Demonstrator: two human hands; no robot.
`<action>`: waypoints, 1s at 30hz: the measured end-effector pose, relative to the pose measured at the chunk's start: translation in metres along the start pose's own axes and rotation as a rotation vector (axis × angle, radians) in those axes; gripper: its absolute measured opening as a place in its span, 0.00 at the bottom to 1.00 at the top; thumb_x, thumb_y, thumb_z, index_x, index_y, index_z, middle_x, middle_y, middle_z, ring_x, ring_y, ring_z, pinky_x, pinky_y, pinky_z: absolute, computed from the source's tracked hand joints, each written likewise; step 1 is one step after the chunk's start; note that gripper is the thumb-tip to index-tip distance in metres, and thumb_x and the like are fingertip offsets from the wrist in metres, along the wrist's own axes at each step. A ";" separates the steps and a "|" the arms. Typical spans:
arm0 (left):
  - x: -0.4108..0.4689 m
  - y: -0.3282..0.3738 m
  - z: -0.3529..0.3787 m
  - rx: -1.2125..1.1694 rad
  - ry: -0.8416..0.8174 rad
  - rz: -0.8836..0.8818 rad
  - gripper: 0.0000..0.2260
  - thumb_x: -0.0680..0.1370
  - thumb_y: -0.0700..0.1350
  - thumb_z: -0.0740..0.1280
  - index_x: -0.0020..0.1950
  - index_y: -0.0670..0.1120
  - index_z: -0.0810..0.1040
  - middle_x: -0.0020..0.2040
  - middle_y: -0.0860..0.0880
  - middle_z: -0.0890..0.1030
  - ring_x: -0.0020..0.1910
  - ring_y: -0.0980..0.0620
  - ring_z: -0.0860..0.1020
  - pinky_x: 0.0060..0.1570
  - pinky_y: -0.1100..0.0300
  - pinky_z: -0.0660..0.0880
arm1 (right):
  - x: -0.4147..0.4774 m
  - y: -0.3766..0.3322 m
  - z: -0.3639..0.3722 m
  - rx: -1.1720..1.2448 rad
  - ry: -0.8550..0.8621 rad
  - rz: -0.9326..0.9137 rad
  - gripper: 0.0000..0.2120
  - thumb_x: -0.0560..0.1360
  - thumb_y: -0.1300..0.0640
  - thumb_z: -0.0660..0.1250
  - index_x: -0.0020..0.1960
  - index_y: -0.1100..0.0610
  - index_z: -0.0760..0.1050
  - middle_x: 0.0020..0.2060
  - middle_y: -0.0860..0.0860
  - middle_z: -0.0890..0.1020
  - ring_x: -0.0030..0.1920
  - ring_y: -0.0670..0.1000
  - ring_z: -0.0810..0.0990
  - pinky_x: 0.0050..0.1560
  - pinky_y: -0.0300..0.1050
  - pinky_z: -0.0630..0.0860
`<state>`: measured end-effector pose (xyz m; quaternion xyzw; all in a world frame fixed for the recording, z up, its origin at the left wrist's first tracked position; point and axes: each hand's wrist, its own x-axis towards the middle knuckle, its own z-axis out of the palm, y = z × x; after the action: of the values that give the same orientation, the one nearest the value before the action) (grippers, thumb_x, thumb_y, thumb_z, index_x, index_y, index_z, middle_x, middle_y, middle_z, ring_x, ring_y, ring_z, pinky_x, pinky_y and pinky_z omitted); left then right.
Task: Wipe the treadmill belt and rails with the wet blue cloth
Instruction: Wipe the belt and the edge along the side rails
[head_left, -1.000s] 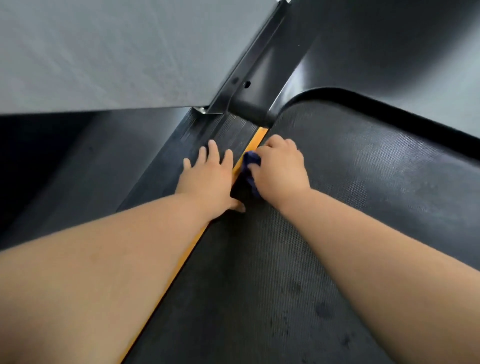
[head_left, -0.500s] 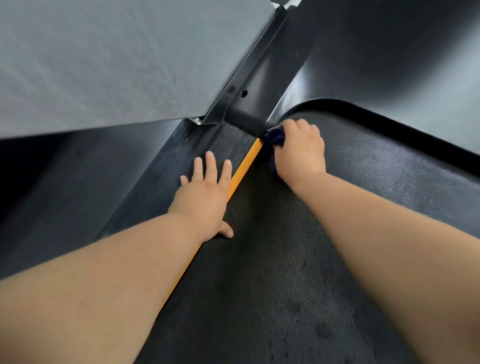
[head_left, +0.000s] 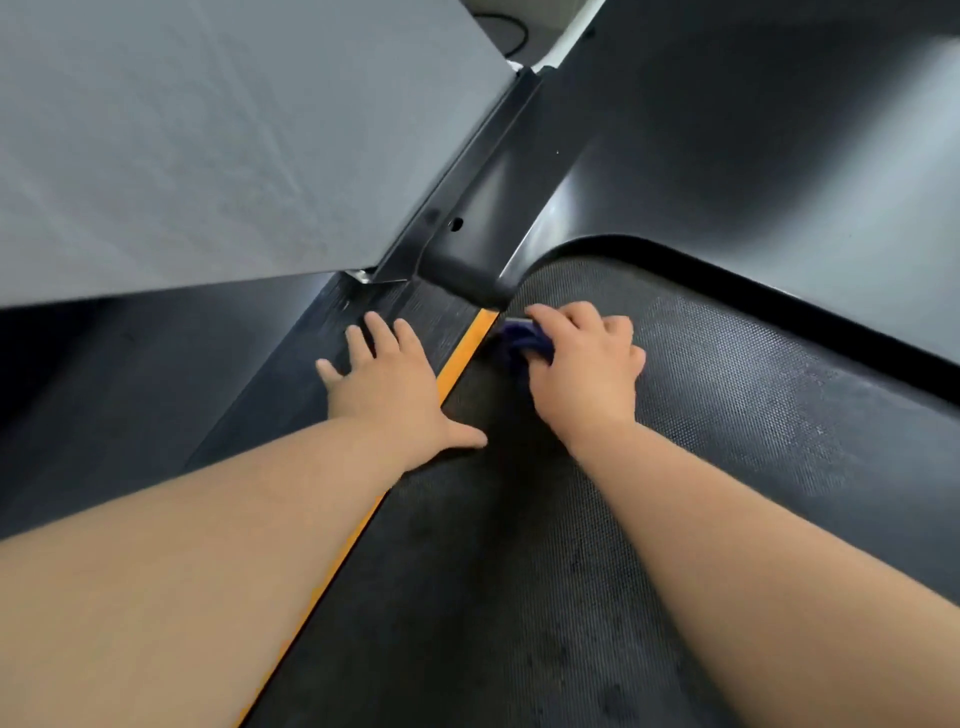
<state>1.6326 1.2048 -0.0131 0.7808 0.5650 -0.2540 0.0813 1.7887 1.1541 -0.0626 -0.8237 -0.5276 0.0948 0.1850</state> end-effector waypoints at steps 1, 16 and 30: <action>0.004 0.006 0.003 -0.040 -0.024 -0.035 0.67 0.56 0.76 0.68 0.76 0.39 0.37 0.77 0.36 0.41 0.75 0.36 0.44 0.69 0.35 0.54 | 0.015 0.004 -0.004 0.024 -0.010 0.080 0.19 0.74 0.51 0.66 0.65 0.45 0.70 0.60 0.48 0.74 0.59 0.58 0.68 0.54 0.52 0.64; 0.025 0.026 0.006 -0.118 -0.104 -0.144 0.70 0.54 0.67 0.77 0.74 0.40 0.31 0.75 0.34 0.35 0.74 0.31 0.40 0.66 0.31 0.54 | 0.077 0.008 -0.013 0.020 0.049 0.233 0.15 0.78 0.49 0.62 0.56 0.60 0.76 0.57 0.55 0.72 0.58 0.56 0.69 0.55 0.46 0.67; 0.020 0.024 0.000 -0.119 -0.084 -0.072 0.70 0.54 0.68 0.77 0.75 0.42 0.32 0.75 0.37 0.35 0.73 0.30 0.40 0.66 0.30 0.55 | 0.044 -0.002 -0.016 0.061 -0.283 -0.152 0.13 0.75 0.54 0.66 0.60 0.53 0.77 0.57 0.50 0.74 0.58 0.56 0.68 0.58 0.48 0.69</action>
<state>1.6593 1.2130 -0.0267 0.7422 0.6030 -0.2555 0.1420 1.8111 1.1916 -0.0451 -0.7538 -0.6061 0.2116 0.1403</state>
